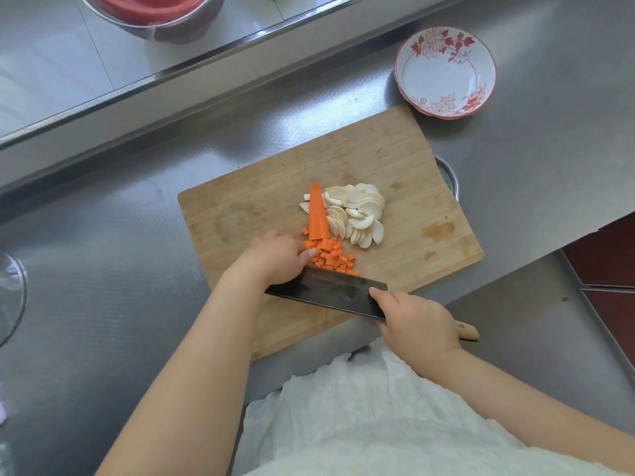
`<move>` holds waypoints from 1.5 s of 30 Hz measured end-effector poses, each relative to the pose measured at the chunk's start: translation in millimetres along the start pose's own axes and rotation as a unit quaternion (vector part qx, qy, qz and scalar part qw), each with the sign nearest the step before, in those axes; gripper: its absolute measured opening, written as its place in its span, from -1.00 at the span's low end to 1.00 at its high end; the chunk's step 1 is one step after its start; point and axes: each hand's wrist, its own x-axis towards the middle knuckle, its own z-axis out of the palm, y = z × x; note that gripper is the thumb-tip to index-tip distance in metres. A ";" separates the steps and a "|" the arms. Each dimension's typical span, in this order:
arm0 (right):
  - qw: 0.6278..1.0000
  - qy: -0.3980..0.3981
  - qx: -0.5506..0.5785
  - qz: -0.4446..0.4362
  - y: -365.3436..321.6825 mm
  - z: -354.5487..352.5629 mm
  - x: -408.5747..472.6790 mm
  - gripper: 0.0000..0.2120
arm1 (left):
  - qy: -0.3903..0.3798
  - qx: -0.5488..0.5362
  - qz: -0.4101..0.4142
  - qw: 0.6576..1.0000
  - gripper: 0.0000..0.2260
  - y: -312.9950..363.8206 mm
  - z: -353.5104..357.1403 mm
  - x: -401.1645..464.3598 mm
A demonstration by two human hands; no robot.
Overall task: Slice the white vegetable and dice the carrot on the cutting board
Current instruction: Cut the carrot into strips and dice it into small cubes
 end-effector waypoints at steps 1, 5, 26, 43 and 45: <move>1.000 0.001 0.002 0.001 0.4 0.2 -0.2 -0.56 | 0.015 -0.015 0.005 1.000 -0.54 -0.7 0.5 -1.7; 1.000 0.002 0.015 -0.002 1.7 0.9 -1.1 -0.59 | 0.087 -0.068 0.018 0.994 -0.57 -12.9 4.4 -8.0; 0.979 -0.191 0.067 0.020 -22.5 -2.4 25.3 -0.78 | 0.477 -0.142 0.004 0.868 -0.77 13.9 156.7 -14.6; 0.970 -0.238 0.050 0.018 -19.4 -3.1 28.0 -0.77 | 0.470 -0.128 -0.010 0.873 -0.74 13.3 156.7 -11.1; 0.968 -0.245 0.047 0.020 -19.7 -4.1 29.0 -0.77 | 0.473 -0.127 -0.010 0.872 -0.75 13.4 156.5 -10.8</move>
